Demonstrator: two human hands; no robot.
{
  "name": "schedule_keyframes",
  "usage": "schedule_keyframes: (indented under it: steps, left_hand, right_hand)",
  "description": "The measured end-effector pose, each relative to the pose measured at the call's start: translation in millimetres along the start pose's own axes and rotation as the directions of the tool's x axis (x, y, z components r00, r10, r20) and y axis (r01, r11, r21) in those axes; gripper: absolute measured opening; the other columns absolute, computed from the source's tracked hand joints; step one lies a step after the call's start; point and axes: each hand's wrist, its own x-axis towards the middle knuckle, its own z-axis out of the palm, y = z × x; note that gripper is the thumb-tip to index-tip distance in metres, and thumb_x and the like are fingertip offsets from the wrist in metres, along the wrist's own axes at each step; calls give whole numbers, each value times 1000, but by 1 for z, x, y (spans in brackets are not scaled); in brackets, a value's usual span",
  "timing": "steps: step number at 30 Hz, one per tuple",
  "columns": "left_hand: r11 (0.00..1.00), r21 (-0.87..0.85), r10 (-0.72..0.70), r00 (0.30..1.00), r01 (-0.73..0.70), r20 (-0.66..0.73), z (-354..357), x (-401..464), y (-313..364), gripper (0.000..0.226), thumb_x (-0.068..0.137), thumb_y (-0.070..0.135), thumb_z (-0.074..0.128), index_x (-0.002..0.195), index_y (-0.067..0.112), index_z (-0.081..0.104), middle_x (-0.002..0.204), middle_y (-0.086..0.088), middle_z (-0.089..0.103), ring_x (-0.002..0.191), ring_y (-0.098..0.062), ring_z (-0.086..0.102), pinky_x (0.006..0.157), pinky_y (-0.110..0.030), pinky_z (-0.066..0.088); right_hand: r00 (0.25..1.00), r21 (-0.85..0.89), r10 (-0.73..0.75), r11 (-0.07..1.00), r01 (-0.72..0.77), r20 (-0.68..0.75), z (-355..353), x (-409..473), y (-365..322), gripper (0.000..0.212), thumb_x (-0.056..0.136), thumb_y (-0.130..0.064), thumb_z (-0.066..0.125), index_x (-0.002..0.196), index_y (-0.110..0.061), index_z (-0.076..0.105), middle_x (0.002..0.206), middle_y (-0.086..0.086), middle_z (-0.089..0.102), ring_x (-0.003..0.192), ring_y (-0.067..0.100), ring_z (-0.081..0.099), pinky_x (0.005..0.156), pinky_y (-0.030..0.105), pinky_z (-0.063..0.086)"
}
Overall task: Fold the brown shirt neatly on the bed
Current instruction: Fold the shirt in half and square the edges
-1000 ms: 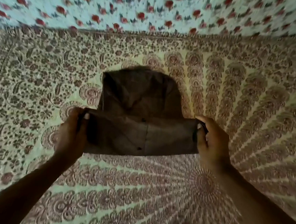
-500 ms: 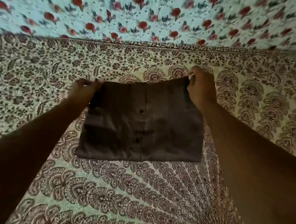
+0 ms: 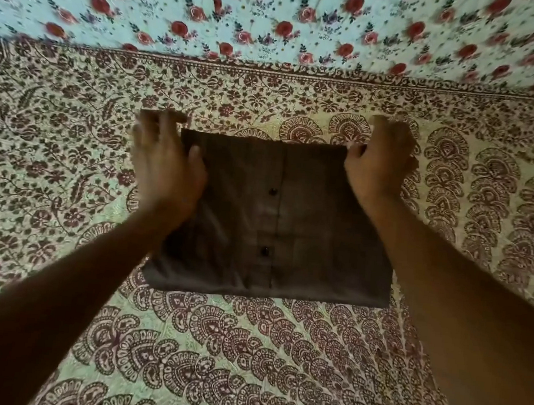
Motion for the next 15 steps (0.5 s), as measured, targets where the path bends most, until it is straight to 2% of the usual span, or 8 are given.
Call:
schedule_keyframes:
  steps: [2, 3, 5, 7, 9, 12, 15]
  left_hand:
    - [974, 5, 226, 967, -228, 121, 3, -30, 13, 50, 97, 44, 54, 140, 19, 49, 150, -12, 42, 133, -26, 43, 108, -56, 44]
    - [945, 57, 303, 930, -321, 209, 8, -46, 15, 55, 97, 55, 49, 143, 25, 48, 157, -7, 38, 138, -26, 41, 110, -55, 41]
    - [897, 207, 308, 887, -392, 345, 22, -70, 6, 70, 94, 73, 39, 155, 40, 34, 171, 0, 15, 155, -31, 20, 119, -58, 27]
    - [912, 274, 194, 910, -306, 367, 34, -77, -12, 79, 90, 84, 33, 159, 51, 14, 174, 5, -6, 159, -36, 2, 122, -66, 16]
    - [938, 271, 119, 935, -217, 335, 42, -76, -26, 82, 86, 90, 29, 157, 59, 1, 173, 8, -14, 158, -43, -3, 118, -73, 13]
    - [948, 276, 77, 955, -159, 286, 51, -74, -37, 87, 82, 95, 26, 155, 60, -4, 173, 5, -11, 156, -50, 4, 115, -77, 15]
    - [950, 287, 31, 955, -119, 295, 56, -76, -38, 89, 80, 96, 26, 156, 59, -4, 174, 3, -4, 155, -51, 11, 114, -76, 16]
  right_hand:
    - [989, -45, -147, 988, 145, -35, 4, -36, -5, 52, 97, -44, 57, 143, -20, 51, 155, 13, 41, 145, 35, 35, 111, 56, 36]
    - [979, -48, -206, 977, 206, 2, 7, -55, -7, 58, 97, -55, 52, 144, -22, 51, 158, 12, 39, 147, 35, 34, 110, 58, 36]
    - [943, -92, -292, 947, 309, 159, 20, -88, -5, 73, 92, -75, 40, 151, -33, 41, 167, 9, 27, 153, 34, 25, 108, 62, 34]
    - [901, -183, -333, 903, 390, 277, 37, -107, 3, 82, 87, -88, 29, 158, -46, 25, 173, 7, 12, 159, 32, 13, 112, 67, 28]
    - [898, -240, -336, 882, 406, 286, 48, -110, 12, 88, 82, -95, 22, 159, -53, 12, 174, 6, 3, 160, 30, 7, 116, 71, 21]
    - [945, -260, -249, 918, 300, 211, 57, -104, 19, 100, 71, -105, 20, 158, -57, 7, 174, 5, 0, 160, 34, 5, 115, 76, 13]
    - [976, -230, -131, 958, 169, 172, 63, -103, 22, 110, 62, -110, 22, 157, -58, 9, 174, 3, 3, 159, 38, 5, 114, 76, 17]
